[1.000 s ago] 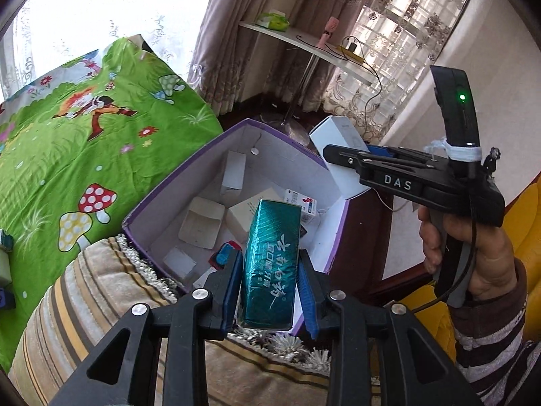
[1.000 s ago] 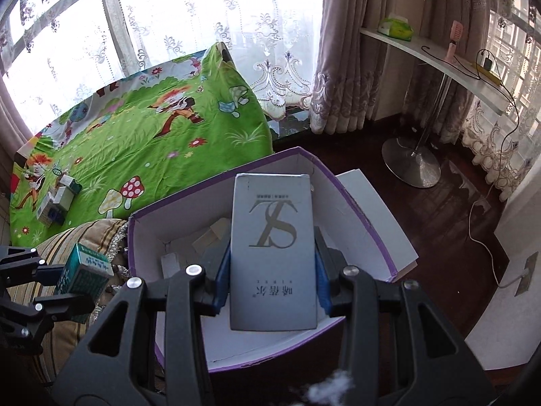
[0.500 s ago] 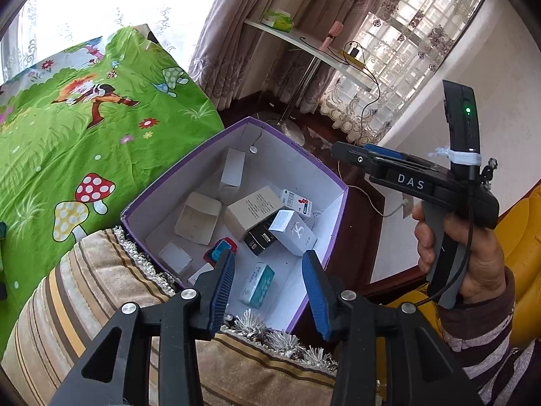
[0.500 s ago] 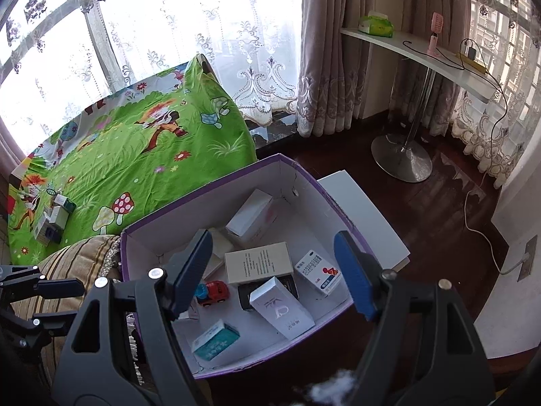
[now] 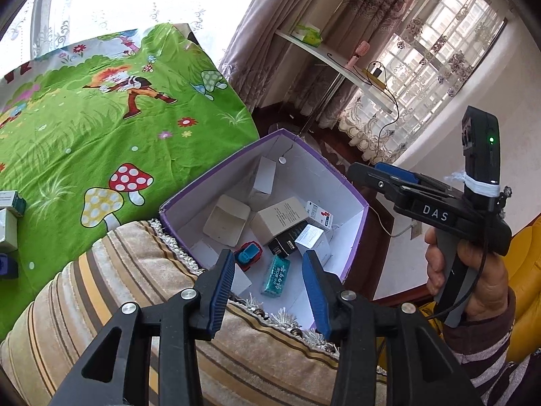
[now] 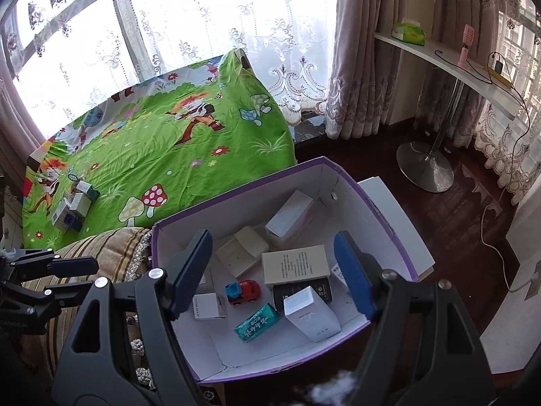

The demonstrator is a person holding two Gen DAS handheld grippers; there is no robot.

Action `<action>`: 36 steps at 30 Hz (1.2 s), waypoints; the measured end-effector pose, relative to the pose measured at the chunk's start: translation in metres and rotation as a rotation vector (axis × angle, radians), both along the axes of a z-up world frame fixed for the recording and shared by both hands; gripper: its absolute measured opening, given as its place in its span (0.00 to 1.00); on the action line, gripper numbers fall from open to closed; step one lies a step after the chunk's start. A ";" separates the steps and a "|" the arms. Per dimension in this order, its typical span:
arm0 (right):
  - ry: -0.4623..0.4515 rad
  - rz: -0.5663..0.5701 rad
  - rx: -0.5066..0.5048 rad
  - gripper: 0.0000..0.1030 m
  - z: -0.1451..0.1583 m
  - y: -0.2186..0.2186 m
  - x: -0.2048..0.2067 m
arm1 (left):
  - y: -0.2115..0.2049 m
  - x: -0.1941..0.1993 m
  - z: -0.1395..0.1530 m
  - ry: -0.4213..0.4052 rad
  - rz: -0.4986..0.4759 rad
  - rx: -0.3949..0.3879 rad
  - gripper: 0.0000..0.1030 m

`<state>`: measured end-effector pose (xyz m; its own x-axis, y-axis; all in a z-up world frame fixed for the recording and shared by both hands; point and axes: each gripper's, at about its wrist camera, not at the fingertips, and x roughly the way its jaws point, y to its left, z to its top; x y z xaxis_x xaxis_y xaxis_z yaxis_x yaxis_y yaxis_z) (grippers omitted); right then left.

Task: Organize rigid objects
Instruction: 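Move both open grippers back over the remaining boxes on the bedspread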

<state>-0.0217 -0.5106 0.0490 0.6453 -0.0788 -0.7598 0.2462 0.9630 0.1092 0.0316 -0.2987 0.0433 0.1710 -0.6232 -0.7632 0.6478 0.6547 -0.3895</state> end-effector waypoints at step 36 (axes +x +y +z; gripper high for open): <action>0.002 0.496 -0.028 0.75 0.018 0.222 0.105 | 0.237 0.097 -0.023 -0.023 0.456 0.145 0.42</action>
